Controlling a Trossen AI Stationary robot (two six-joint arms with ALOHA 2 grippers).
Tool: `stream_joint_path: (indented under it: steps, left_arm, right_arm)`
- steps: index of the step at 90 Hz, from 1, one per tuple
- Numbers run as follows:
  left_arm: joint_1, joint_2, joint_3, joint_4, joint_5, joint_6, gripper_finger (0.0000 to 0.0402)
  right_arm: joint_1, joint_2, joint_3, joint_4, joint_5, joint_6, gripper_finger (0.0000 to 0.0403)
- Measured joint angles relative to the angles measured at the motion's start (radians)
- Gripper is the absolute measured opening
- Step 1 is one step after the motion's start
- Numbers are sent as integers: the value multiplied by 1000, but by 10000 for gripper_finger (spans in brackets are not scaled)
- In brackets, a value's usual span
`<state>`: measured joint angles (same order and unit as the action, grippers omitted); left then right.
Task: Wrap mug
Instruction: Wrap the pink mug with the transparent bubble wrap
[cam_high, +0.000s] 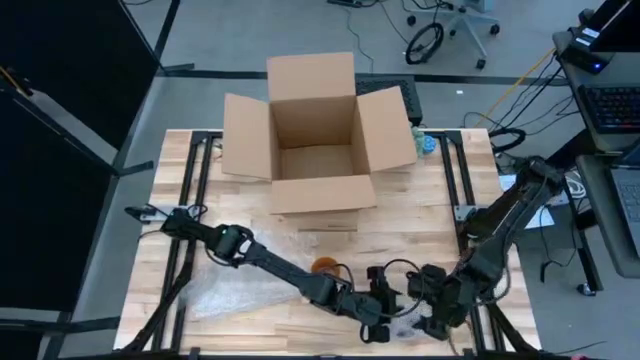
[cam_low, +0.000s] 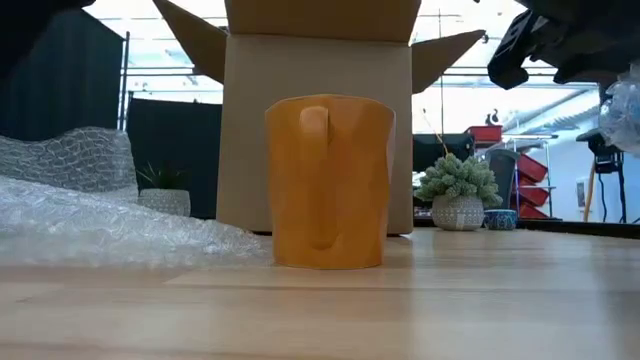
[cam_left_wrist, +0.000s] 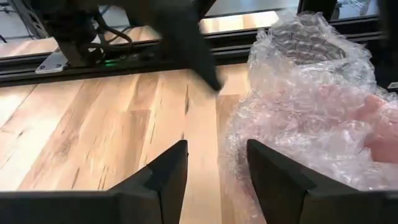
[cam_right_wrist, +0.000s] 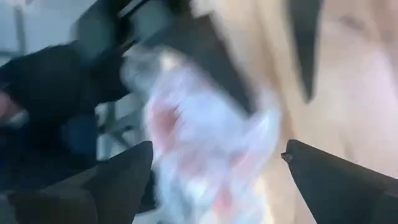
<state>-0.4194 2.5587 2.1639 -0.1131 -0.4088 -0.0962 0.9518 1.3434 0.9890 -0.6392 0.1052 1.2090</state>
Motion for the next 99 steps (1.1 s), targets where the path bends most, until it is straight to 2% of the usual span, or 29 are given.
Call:
stream_joint_path:
  steps: [18, 38, 59, 74, 86, 99]
  left_arm:
    - [0, 0, 0, 0, 0, -1, 154]
    - [-1, 0, 0, 1, -1, -1, 154]
    - [-1, 1, 0, 24, 0, -1, 154]
    - [-2, 1, 0, 22, 0, 8, 154]
    - [-2, -6, 0, 3, -4, 80, 154]
    - [-9, -15, 19, -27, -20, 137, 154]
  right_arm:
    - [142, 63, 1, -41, 18, 126, 352]
    - [230, 186, 1, -29, 285, 151, 352]
    - [209, 264, 0, 49, 314, 67, 352]
    - [168, 229, 0, 42, 324, 20, 352]
    - [127, 215, 1, 79, 329, -25, 352]
    - [131, 239, 1, 85, 343, -21, 352]
